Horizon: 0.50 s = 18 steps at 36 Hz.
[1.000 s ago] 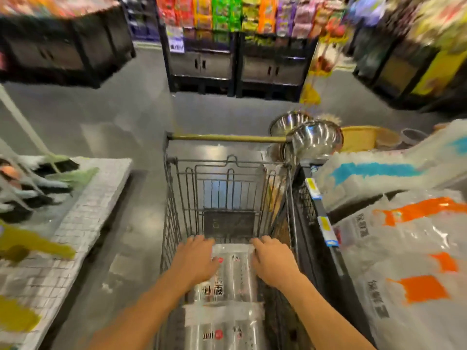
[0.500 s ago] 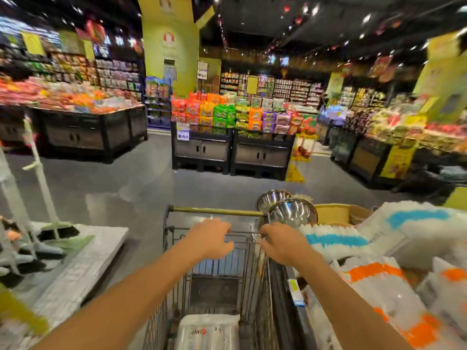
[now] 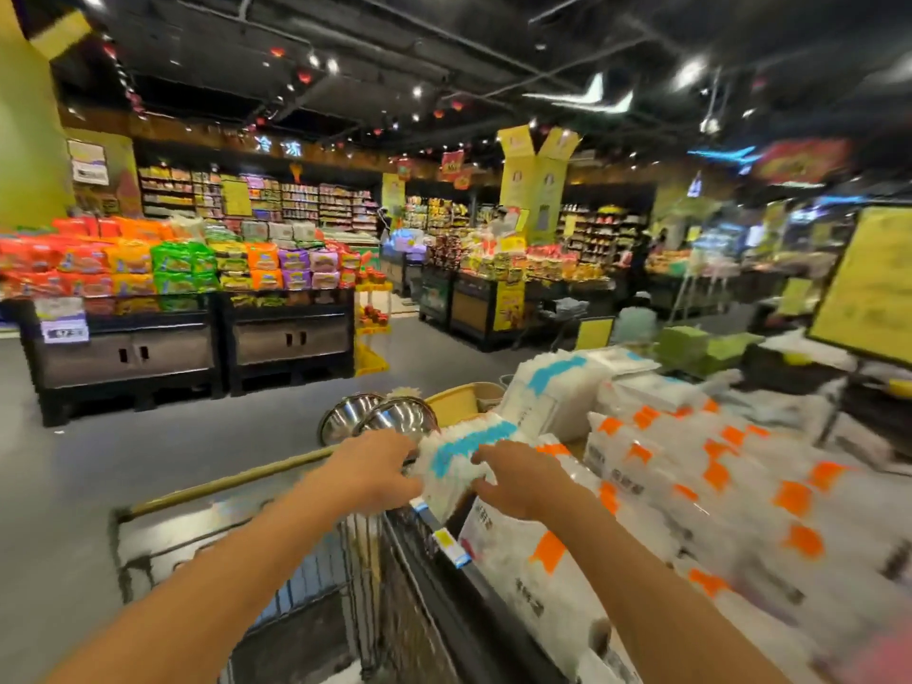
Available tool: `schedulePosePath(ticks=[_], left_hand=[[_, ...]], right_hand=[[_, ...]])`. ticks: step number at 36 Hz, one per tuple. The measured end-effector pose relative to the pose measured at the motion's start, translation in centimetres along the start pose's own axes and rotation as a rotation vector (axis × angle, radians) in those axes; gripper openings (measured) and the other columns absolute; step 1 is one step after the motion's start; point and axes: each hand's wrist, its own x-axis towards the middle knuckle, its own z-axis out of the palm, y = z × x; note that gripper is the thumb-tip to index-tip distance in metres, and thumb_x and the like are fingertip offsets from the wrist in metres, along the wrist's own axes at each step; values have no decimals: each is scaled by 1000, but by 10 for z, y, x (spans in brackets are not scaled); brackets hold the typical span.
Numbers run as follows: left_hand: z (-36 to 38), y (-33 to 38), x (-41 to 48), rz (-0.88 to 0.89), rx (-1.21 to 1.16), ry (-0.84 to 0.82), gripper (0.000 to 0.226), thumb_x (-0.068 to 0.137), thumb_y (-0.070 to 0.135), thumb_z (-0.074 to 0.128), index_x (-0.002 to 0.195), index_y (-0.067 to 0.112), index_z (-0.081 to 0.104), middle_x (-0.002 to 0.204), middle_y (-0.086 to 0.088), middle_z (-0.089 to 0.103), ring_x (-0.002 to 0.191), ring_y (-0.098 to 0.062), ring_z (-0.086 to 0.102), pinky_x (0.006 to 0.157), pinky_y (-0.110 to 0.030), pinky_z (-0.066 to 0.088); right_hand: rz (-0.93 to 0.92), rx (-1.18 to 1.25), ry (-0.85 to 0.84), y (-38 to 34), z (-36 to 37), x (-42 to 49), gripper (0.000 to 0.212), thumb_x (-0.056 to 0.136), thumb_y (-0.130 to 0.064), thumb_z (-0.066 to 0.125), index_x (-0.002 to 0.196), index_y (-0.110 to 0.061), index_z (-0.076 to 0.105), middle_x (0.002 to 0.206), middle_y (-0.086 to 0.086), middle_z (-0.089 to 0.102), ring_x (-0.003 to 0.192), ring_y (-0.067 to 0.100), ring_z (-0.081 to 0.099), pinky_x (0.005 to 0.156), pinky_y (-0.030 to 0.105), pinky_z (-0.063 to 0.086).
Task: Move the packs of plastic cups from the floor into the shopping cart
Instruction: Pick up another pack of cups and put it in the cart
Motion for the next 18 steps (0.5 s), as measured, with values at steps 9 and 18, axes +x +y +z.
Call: schedulePosePath(ticks=[9, 18], left_hand=[[6, 74, -31, 334, -20, -24, 49, 89, 53, 50, 133, 32, 53, 132, 1, 54, 121, -21, 51, 98, -36, 42], [16, 183, -83, 674, -75, -36, 45, 92, 51, 55, 131, 29, 55, 136, 5, 55, 120, -18, 53, 101, -34, 46]], right_hand=[[300, -79, 26, 19, -21, -124, 48, 99, -46, 50, 142, -26, 49, 141, 4, 53, 126, 26, 52, 97, 38, 46], [612, -48, 68, 40, -38, -271, 46, 98, -41, 52, 141, -25, 51, 137, 4, 57, 125, 28, 54, 97, 38, 47]])
